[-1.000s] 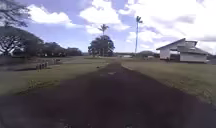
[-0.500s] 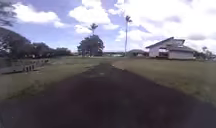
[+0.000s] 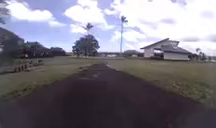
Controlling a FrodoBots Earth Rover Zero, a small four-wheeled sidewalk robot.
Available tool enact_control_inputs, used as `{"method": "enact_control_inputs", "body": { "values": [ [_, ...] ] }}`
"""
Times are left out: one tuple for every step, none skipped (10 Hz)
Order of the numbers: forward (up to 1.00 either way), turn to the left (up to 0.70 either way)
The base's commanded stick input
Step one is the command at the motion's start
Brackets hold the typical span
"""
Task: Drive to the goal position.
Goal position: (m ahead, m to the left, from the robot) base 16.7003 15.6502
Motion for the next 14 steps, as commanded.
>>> {"method": "enact_control_inputs", "body": {
  "values": [
    [0.50,0.00],
    [0.50,0.04],
    [0.50,0.24],
    [0.50,0.44],
    [0.50,0.50],
    [0.50,0.50],
    [0.50,0.50],
    [0.50,0.50],
    [0.50,0.50],
    [0.50,0.50],
    [0.50,0.26],
    [0.50,0.00],
    [0.50,0.00],
    [0.50,0.00]
  ]
}}
